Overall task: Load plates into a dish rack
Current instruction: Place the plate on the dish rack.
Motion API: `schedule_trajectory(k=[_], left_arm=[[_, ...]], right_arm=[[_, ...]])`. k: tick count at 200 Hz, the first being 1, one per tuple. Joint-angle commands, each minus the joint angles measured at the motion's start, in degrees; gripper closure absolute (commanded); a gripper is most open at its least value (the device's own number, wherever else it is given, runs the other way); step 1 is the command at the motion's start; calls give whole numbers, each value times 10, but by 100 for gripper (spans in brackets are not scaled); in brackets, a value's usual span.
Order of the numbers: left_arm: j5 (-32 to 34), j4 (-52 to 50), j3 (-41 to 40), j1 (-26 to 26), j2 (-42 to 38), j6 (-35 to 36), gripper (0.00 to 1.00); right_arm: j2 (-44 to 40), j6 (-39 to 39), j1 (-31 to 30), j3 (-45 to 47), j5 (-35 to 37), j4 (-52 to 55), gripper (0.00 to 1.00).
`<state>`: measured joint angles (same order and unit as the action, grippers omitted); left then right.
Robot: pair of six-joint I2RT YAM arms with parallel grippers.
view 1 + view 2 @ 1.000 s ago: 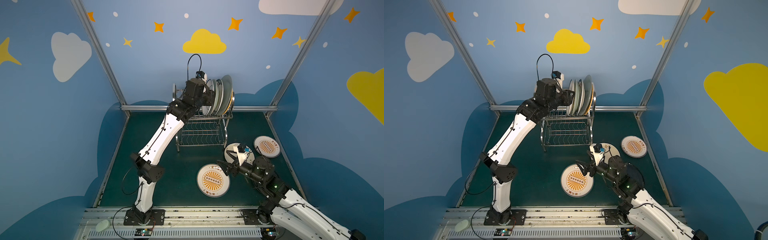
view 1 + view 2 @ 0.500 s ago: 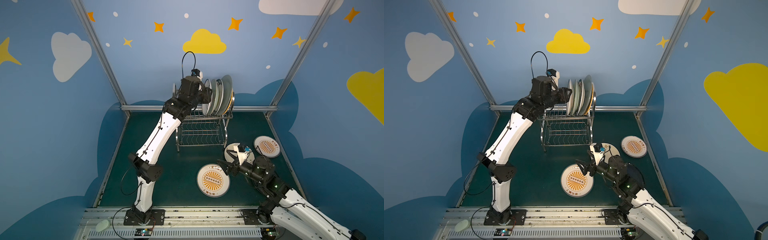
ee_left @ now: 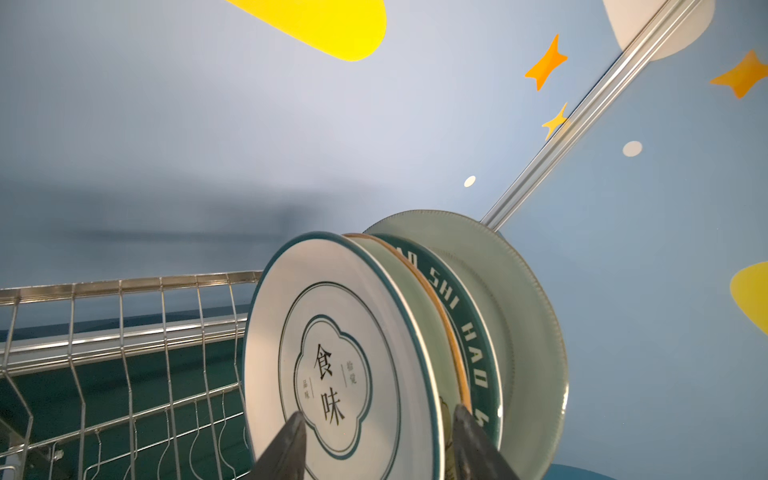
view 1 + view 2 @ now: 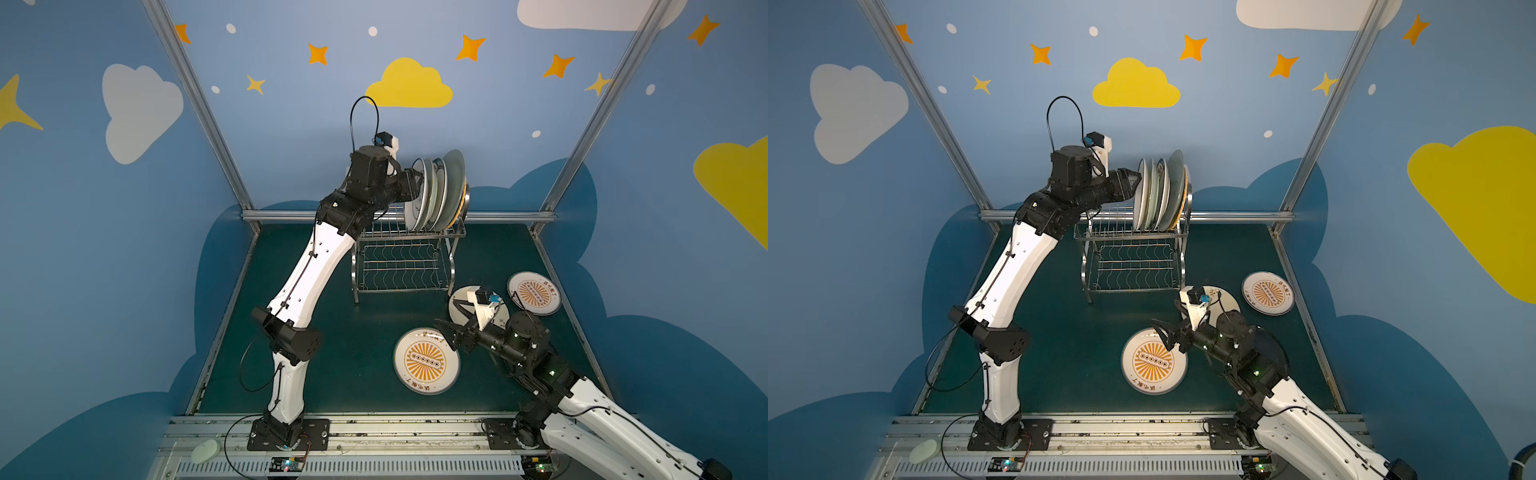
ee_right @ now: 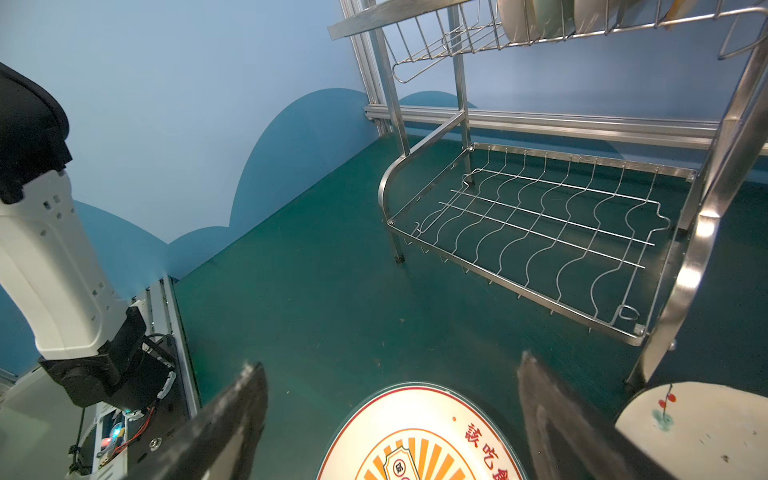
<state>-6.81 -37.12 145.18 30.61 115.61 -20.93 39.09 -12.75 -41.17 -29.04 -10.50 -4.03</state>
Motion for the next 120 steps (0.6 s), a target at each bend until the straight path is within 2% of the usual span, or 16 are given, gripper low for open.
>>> schedule_trajectory(k=[1, 46, 76, 96, 120], left_arm=[[-12, -2, 19, -3, 15, -5, 45], [-10, -19, 29, -5, 3, -9, 41], [-23, -65, 18, -6, -30, -5, 33], [-42, -59, -54, -5, -81, -9, 26], [-76, 15, -211, -5, -182, -12, 7]], right_arm=[[-1, 7, -5, -20, 5, 4, 8], [1, 7, -5, -20, 5, 6, 8], [1, 10, -5, -23, 8, 12, 8], [-1, 12, -5, -23, 14, 11, 8], [-9, 6, -5, -19, 37, 13, 8]])
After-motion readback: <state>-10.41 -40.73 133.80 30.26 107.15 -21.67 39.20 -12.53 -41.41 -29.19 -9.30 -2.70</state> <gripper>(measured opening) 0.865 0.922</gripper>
